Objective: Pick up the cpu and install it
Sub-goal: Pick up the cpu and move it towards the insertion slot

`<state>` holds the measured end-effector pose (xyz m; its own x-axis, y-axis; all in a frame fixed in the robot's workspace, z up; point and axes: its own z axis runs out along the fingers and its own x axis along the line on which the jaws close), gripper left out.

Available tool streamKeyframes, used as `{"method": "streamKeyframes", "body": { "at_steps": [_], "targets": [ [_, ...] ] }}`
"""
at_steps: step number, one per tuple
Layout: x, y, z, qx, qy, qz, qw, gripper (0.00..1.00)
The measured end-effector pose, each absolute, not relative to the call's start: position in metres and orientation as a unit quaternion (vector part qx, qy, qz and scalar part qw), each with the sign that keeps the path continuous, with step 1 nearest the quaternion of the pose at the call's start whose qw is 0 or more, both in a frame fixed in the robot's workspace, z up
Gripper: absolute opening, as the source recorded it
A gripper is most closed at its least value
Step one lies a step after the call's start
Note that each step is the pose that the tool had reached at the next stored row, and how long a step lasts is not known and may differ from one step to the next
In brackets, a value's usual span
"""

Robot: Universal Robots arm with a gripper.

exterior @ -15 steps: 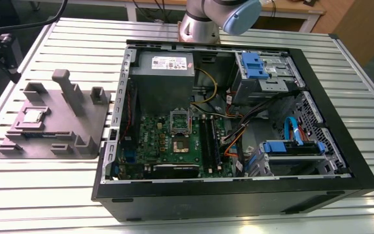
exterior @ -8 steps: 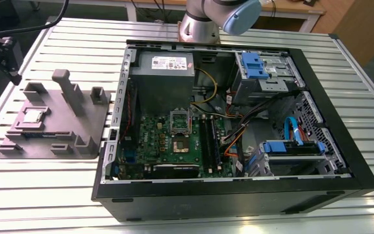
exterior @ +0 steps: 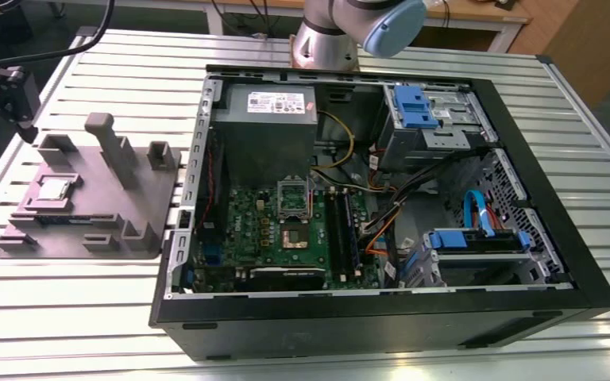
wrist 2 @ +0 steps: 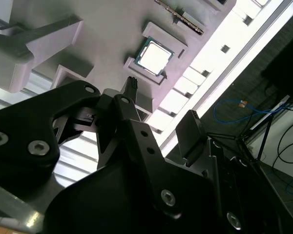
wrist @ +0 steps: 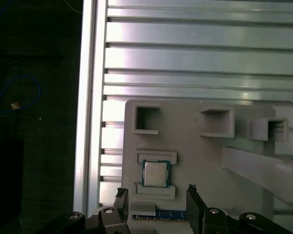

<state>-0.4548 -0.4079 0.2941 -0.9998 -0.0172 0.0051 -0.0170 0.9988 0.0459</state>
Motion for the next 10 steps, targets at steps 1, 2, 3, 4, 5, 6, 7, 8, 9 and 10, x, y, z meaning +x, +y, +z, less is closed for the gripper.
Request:
{"method": "streamKeyframes", "body": {
  "at_steps": [1,2,3,4,5,6,7,8,9,10],
  "targets": [
    [-0.455,-0.408,0.293,0.009,-1.0,-0.023,0.003,0.59],
    [-0.455,-0.408,0.292,0.009,-1.0,-0.023,0.003,0.59],
    [-0.456,-0.408,0.291,0.009,-1.0,-0.023,0.003,0.59],
    [-0.456,-0.408,0.29,0.009,-1.0,-0.023,0.003,0.59],
    [-0.456,-0.408,0.288,0.009,-1.0,-0.023,0.003,0.59],
    [-0.456,-0.408,0.286,0.009,-1.0,-0.023,0.003,0.59],
    [-0.456,-0.408,0.284,0.009,-1.0,-0.023,0.003,0.59],
    [-0.456,-0.408,0.283,0.009,-1.0,-0.023,0.003,0.59],
    [-0.456,-0.408,0.281,0.009,-1.0,-0.023,0.003,0.59],
    [-0.456,-0.408,0.279,0.008,-1.0,-0.023,0.003,0.59]
  ]
}}
